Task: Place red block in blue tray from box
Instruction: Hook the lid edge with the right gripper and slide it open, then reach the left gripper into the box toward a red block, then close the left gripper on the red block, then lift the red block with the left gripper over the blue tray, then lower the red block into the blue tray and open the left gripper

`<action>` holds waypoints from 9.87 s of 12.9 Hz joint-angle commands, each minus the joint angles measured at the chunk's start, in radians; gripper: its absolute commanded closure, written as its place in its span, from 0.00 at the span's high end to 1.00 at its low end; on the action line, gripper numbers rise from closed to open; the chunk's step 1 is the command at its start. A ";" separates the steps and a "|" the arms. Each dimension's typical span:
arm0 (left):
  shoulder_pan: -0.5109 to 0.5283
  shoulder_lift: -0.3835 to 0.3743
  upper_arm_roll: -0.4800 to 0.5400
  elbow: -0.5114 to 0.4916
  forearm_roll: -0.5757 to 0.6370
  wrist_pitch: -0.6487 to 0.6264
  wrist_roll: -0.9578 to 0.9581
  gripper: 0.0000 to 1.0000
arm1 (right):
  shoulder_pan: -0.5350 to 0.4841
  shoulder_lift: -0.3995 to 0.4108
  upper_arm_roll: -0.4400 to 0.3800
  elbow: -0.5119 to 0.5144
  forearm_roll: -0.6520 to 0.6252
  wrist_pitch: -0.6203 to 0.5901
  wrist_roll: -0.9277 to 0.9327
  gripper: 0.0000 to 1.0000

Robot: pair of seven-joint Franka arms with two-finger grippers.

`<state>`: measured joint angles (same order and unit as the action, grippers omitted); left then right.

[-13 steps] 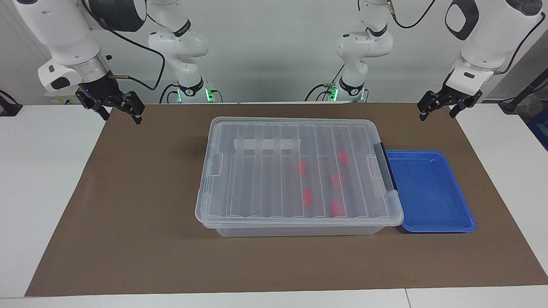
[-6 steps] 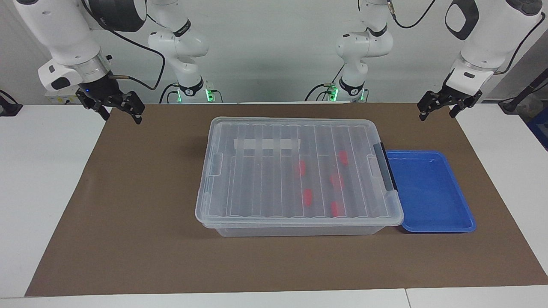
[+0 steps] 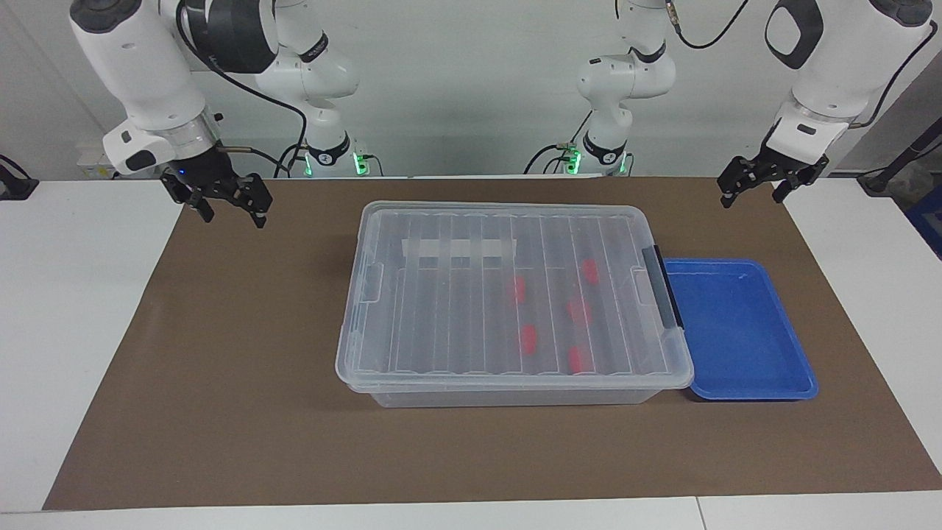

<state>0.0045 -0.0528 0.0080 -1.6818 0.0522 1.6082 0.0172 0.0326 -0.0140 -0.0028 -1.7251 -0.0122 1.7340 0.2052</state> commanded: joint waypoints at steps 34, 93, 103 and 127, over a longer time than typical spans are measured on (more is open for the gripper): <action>-0.021 -0.021 -0.005 -0.013 -0.011 -0.034 0.001 1.00 | -0.175 -0.021 0.006 -0.321 -0.064 0.361 -0.504 0.97; 0.081 0.257 0.015 -0.206 -0.055 0.528 0.254 0.00 | -0.057 -0.014 0.012 0.110 -0.018 -0.174 -0.007 1.00; 0.140 0.346 0.015 -0.331 -0.057 0.786 0.337 0.00 | -0.066 -0.014 0.012 0.101 -0.017 -0.137 -0.050 0.99; 0.066 0.200 0.004 0.255 0.001 -0.230 0.188 1.00 | -0.217 0.052 0.027 -0.215 0.040 0.331 -0.201 0.00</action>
<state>0.0893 0.1738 0.0050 -1.4776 0.0215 1.4623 0.2222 -0.1879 0.0699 0.0156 -1.8924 0.0002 2.0326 0.0296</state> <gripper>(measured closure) 0.000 0.991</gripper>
